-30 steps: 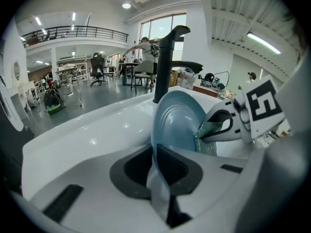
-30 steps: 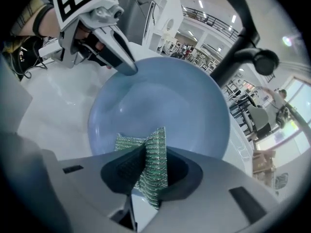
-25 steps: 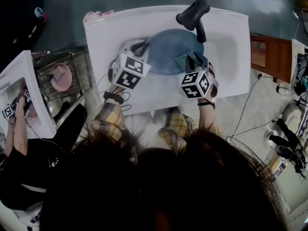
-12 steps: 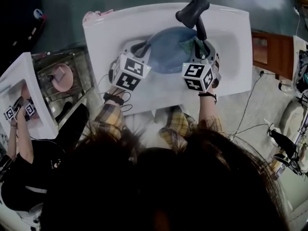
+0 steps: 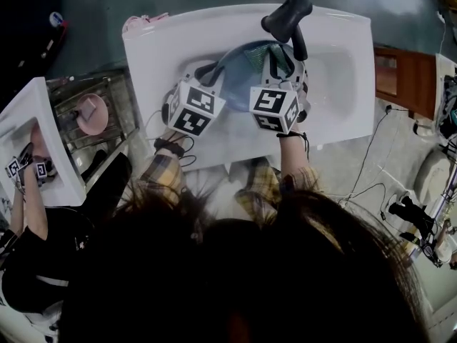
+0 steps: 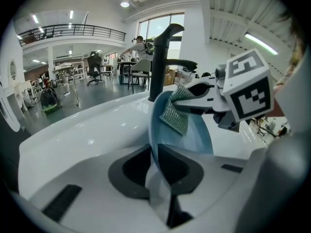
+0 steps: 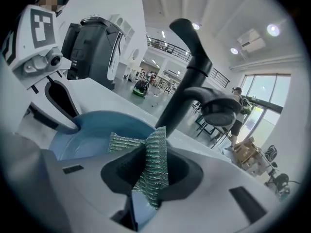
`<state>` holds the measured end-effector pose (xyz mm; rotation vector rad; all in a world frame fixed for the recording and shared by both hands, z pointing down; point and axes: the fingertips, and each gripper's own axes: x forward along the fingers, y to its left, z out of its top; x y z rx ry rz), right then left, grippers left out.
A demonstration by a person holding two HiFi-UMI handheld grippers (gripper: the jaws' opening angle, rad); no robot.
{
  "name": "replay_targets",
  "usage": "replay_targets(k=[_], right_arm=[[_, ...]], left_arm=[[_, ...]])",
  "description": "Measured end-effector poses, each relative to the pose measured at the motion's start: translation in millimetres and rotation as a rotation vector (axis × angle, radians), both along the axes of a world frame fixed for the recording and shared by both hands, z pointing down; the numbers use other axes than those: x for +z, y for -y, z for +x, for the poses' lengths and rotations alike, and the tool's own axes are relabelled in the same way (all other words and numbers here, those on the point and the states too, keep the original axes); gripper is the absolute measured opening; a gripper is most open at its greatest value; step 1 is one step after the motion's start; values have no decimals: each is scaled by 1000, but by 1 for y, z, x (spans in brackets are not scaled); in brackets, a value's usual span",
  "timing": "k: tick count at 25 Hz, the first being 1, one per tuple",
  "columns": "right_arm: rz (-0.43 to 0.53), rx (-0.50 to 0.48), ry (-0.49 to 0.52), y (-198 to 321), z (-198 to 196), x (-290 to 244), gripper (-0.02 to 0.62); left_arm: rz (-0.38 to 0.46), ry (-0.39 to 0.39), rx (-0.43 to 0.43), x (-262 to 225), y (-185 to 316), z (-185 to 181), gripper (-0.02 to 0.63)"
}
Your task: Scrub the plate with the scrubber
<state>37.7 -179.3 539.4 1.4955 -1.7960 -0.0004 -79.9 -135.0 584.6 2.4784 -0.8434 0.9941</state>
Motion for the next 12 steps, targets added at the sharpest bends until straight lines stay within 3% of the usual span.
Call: replay_targets(k=[7, 12], right_arm=[[-30, -104, -7, -7, -35, 5, 94], [-111, -192, -18, -31, -53, 24, 92]], left_arm=[[7, 12, -8, 0, 2, -2, 43], [2, 21, -12, 2, -2, -4, 43]])
